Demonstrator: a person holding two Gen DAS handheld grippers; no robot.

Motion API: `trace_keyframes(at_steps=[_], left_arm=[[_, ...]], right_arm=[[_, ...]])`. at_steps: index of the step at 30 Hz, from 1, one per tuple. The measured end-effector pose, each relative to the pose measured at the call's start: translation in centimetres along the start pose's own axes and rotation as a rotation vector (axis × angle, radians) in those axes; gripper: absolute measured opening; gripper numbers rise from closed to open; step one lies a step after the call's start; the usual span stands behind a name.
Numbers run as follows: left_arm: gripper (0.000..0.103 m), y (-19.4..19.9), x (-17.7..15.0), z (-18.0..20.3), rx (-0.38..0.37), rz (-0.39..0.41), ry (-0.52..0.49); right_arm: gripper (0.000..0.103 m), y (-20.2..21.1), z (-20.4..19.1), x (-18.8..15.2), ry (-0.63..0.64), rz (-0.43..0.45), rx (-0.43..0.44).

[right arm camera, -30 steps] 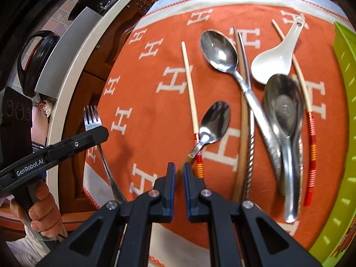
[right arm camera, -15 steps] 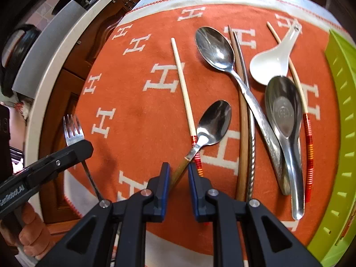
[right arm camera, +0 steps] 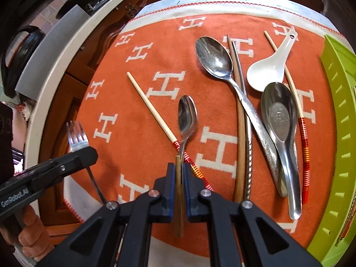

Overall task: Organize utensils
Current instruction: 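Grasp a small wooden-handled spoon with the right tool while the left tool holds the fork, then carry the fork and small spoon into the green tray and open both tools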

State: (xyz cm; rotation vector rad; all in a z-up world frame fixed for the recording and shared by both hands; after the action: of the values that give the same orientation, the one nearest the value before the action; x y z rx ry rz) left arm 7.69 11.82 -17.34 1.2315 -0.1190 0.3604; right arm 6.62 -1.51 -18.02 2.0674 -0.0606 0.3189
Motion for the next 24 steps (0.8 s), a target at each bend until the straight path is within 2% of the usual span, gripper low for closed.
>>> trace_keyframes(at_steps=[5, 11, 15, 19, 24], left_arm=[[0.000, 0.0, 0.0, 1.0, -0.002, -0.006, -0.022], [0.000, 0.6, 0.3, 4.0, -0.019, -0.011, -0.103], [0.000, 1.5, 0.4, 8.0, -0.043, -0.001, -0.192], [0.000, 2.2, 0.3, 12.9, -0.101, -0.011, -0.287], [0.000, 2.6, 0.3, 20.1, -0.179, -0.021, -0.396]], right_arm=[[0.007, 1.6, 0.1, -0.5, -0.003, 0.031, 0.036], [0.007, 4.9, 0.9, -0.4, -0.008, 0.106, 0.057], [0.007, 7.4, 2.5, -0.8, -0.025, 0.150, 0.047], [0.007, 10.8, 5.3, -1.3, -0.062, 0.215, 0.024], [0.007, 15.4, 9.8, -2.3, -0.094, 0.293, -0.059]])
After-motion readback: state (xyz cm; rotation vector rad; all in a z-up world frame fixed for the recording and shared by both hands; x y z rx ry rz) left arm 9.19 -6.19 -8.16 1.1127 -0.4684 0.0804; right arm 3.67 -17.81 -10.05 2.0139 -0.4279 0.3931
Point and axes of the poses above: each gripper's, at about its wrist camera, not at the fingertips, and y roughly against the way its jaws point, z to its right, x to its top, the point moved 4 cm from there along -y, roughly the way its jaws point, and after that the axes turned 8 degrees about x, right-handed, at the moved point
